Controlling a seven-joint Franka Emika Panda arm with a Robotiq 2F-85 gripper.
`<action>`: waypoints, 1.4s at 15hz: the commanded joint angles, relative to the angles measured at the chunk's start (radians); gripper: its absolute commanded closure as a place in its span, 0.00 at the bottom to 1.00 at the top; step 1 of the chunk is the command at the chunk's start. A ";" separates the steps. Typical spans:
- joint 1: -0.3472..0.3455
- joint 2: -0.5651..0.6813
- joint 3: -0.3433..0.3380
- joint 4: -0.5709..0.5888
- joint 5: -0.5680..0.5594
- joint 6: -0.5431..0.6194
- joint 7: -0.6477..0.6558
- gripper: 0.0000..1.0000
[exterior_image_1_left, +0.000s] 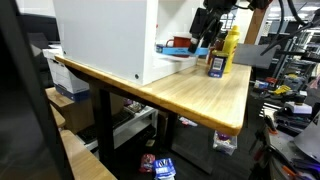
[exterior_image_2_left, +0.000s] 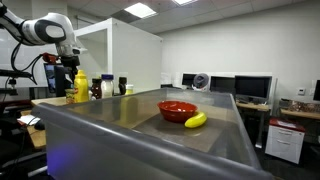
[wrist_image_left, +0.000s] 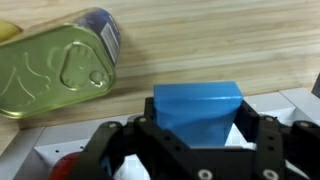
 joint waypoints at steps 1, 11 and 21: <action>-0.001 -0.080 -0.004 -0.050 0.055 -0.045 -0.010 0.48; 0.021 -0.166 -0.005 -0.134 0.123 -0.173 -0.033 0.48; 0.133 -0.139 0.004 -0.106 0.125 -0.199 -0.265 0.48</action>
